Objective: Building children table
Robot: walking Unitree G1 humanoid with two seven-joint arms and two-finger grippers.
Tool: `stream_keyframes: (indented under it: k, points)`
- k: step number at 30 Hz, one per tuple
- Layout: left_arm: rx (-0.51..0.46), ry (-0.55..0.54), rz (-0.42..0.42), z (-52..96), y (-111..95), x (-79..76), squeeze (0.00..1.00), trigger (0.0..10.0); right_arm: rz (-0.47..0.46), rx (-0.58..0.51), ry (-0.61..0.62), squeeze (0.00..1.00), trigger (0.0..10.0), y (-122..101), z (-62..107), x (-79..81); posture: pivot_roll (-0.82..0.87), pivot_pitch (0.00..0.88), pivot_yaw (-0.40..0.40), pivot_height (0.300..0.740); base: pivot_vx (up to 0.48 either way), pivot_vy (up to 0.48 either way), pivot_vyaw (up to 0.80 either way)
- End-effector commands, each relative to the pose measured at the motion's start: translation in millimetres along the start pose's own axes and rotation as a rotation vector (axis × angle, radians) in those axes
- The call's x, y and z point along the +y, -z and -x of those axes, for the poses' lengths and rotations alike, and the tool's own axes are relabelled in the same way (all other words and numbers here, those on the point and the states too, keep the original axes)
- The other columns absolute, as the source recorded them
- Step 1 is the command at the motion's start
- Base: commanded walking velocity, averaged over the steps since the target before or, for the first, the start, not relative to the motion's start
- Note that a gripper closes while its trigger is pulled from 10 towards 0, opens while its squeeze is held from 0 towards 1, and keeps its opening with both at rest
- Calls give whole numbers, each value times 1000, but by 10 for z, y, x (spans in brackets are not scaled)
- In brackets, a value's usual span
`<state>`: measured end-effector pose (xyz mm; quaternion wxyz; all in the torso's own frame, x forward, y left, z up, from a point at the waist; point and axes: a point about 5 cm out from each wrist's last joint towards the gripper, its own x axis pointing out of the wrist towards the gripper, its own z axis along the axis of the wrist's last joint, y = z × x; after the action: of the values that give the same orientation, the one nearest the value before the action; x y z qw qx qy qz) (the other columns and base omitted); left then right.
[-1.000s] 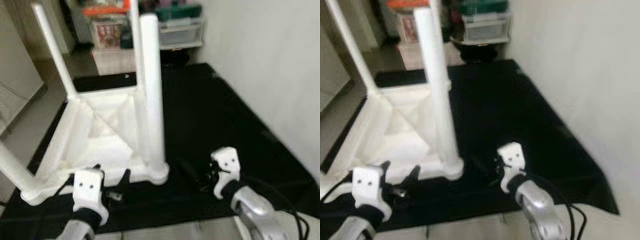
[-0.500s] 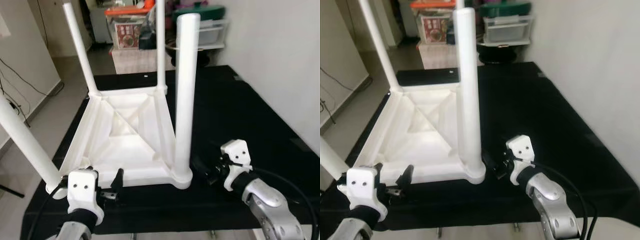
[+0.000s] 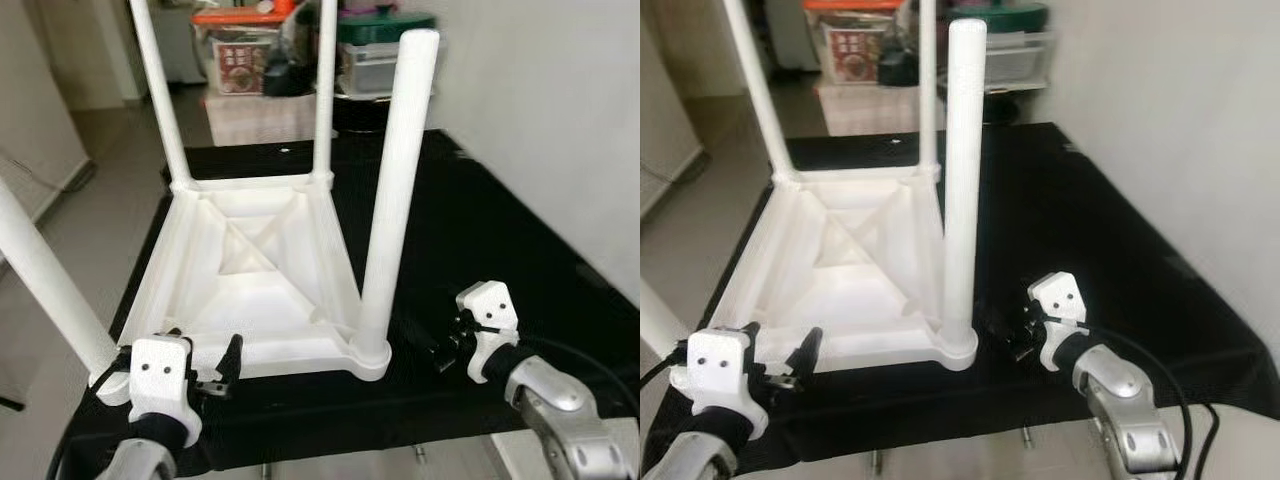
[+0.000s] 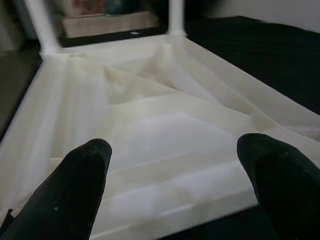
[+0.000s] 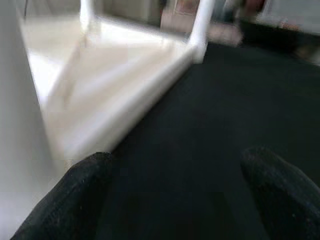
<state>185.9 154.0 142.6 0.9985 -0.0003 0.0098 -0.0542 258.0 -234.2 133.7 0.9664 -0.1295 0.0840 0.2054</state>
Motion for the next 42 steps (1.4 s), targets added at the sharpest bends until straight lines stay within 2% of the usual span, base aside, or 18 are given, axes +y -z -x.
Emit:
stream_keyframes:
  k: [1, 3, 6, 7, 10, 11, 16, 18, 20, 23, 27, 30, 32, 33, 35, 37, 39, 42]
  points:
    - [19, 33, 6, 6, 25, -21, 0, 10000, -23, 25, -68, 0, 10000, 44, 49, 43, -46, 43, 18, 740, 0, 0, 0]
    - [18, 53, 6, 5, 23, -33, 0, 10000, -37, 62, -173, 0, 10000, 88, 135, 102, -46, 43, 18, 740, 0, 0, 0]
    - [21, 83, 8, 3, 23, -49, 0, 10000, -26, 71, -469, 0, 10000, 35, 349, 335, -54, 46, 24, 740, 0, 0, 0]
    - [21, 83, 8, 3, 23, -49, 0, 10000, -26, 71, -469, 0, 10000, 35, 349, 335, -54, 46, 24, 740, 0, 0, 0]
    - [24, 102, 7, 1, 23, -58, 0, 10000, -60, -16, -633, 0, 10000, -217, 411, 497, -54, 46, 24, 740, 0, 0, 0]
    - [24, 102, 7, 1, 23, -58, 0, 10000, -60, -16, -633, 0, 10000, -217, 411, 497, -54, 46, 24, 740, 0, 0, 0]
    - [22, 105, 1, -6, 20, -57, 0, 10000, -76, -299, -656, 0, 10000, -875, 271, 576, -50, 44, 29, 740, 0, 0, 0]
    - [21, 104, 0, -10, 20, -56, 0, 10000, -75, -371, -674, 0, 10000, -1050, 287, 573, -50, 43, 30, 740, 0, 0, 0]
    - [20, 103, 0, -13, 20, -56, 0, 10000, -76, -402, -685, 0, 10000, -1129, 305, 562, -50, 43, 30, 740, 0, 0, 0]
    - [19, 104, 0, -17, 21, -55, 0, 10000, -73, -446, -680, 0, 10000, -1249, 330, 516, -57, 41, 32, 740, 0, 0, 0]
    - [19, 109, 2, -24, 23, -60, 0, 10000, -43, -508, -576, 0, 10000, -1422, 315, 397, -62, 41, 34, 740, 0, 0, 0]
    - [20, 113, 3, -30, 26, -66, 0, 10000, -26, -514, -377, 0, 10000, -1516, 199, 234, -64, 38, 34, 740, 0, 0, 0]
    - [20, 113, 3, -30, 26, -66, 0, 10000, -26, -514, -377, 0, 10000, -1516, 199, 234, -64, 38, 34, 740, 0, 0, 0]
    - [20, 114, 3, -31, 27, -68, 0, 10000, -33, -512, -308, 0, 10000, -1552, 157, 180, -65, 37, 34, 740, 0, 0, 0]
    - [20, 114, 3, -31, 27, -68, 0, 10000, -33, -512, -308, 0, 10000, -1552, 157, 180, -65, 37, 34, 740, 0, 0, 0]
    - [22, 115, 2, -29, 34, -72, 0, 10000, -60, -513, -144, 0, 10000, -1649, 80, 90, -67, 37, 29, 740, 0, 0, 0]
    - [23, 114, 2, -26, 37, -72, 0, 10000, -88, -520, -105, 0, 10000, -1691, 64, 87, -70, 37, 27, 740, 0, 0, 0]
    - [26, 114, 2, -18, 45, -73, 0, 10000, -141, -537, -114, 0, 10000, -1771, 69, 231, -76, 38, 23, 740, 0, 0, 0]
